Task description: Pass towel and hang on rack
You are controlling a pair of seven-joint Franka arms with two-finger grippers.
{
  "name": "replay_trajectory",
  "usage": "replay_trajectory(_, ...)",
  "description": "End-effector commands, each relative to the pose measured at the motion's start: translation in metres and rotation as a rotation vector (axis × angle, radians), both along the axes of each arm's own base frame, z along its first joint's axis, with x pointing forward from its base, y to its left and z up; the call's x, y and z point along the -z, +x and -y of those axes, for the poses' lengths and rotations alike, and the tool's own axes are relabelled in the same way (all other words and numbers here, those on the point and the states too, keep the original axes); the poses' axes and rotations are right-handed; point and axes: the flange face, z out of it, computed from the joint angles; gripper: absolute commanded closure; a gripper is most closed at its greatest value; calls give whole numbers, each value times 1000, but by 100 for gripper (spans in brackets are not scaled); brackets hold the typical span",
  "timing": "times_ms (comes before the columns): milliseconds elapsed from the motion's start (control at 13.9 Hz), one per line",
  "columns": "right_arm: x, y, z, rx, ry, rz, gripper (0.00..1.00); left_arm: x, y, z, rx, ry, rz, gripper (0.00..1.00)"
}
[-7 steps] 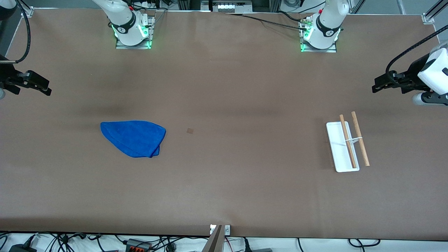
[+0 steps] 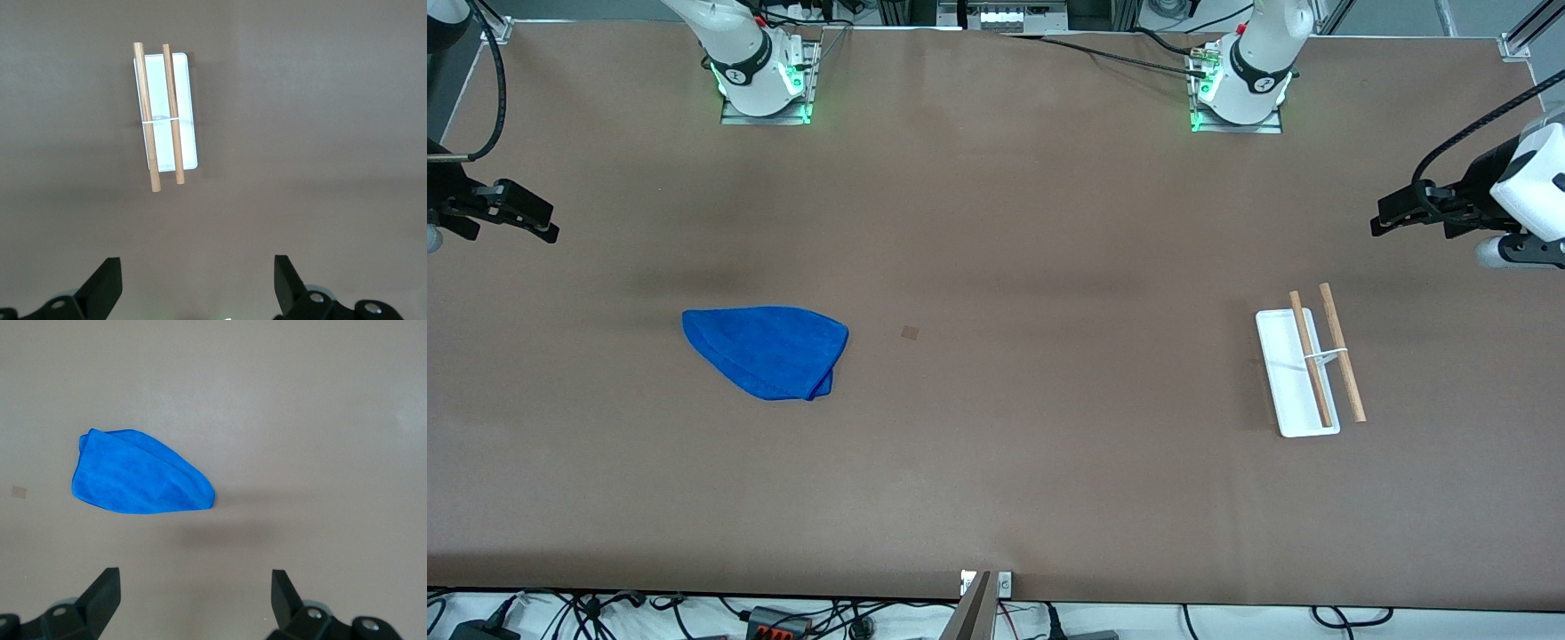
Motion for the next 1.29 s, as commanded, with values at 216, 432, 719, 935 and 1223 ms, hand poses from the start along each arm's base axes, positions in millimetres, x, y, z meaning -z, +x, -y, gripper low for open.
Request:
replay_trajectory(216, 71, 29, -44, -75, -4, -97, 0, -2, -1, -3, -7, -20, -1, 0)
replay_trajectory(432, 133, 57, -107, -183, -20, -98, 0, -2, -1, -6, -12, -20, -1, 0)
replay_trajectory(719, 216, 110, -142, -228, -10, 0, 0, -2, -1, -6, -6, -21, 0, 0)
replay_trajectory(935, 261, 131, -159, -192, 3, 34, 0, -2, -1, -6, -6, -23, 0, 0)
replay_trajectory(1223, 315, 127, -204, -147, -5, -6, 16, -1, 0, -7, -7, -23, -2, 0)
